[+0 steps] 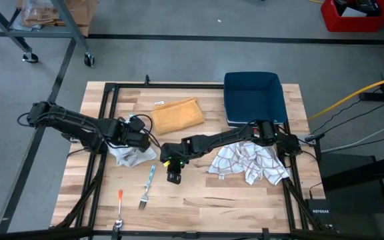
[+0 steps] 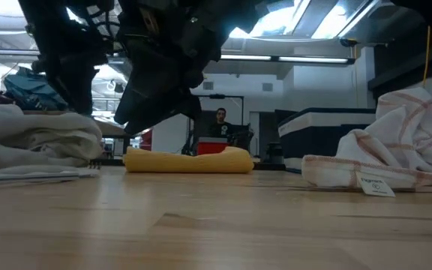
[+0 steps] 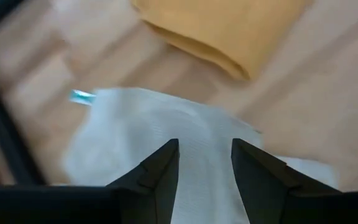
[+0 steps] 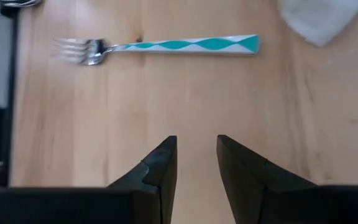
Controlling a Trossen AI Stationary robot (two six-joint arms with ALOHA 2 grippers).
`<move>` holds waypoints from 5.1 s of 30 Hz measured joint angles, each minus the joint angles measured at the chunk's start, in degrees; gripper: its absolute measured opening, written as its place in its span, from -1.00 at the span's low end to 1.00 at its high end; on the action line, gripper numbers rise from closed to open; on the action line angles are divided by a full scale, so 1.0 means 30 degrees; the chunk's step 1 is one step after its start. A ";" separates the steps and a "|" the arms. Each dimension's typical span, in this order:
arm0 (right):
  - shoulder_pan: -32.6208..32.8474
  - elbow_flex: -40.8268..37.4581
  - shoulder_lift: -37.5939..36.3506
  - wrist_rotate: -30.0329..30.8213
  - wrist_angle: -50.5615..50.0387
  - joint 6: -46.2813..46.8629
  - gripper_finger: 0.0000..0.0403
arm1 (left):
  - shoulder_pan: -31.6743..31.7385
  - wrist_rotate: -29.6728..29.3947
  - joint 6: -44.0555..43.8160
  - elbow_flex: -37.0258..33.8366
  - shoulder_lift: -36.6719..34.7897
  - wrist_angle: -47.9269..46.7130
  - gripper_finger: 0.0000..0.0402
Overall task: Fold towel
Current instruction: Fold the left white towel
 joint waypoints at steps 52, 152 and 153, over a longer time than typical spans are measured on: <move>-0.1778 0.0022 0.3825 0.4158 0.7992 0.7251 -0.42 | -0.0187 0.7250 0.3335 0.0000 0.0000 0.2204 -0.31; -0.1253 -0.0015 -0.8750 0.4225 -0.8467 -0.1109 -1.00 | 0.3288 0.6171 2.2338 0.8714 0.5217 0.7056 -0.31; -0.1251 -0.0015 -0.8750 0.4225 -0.8469 -0.1119 -1.00 | 0.3288 0.6280 2.2352 0.8714 0.5217 0.7057 -0.31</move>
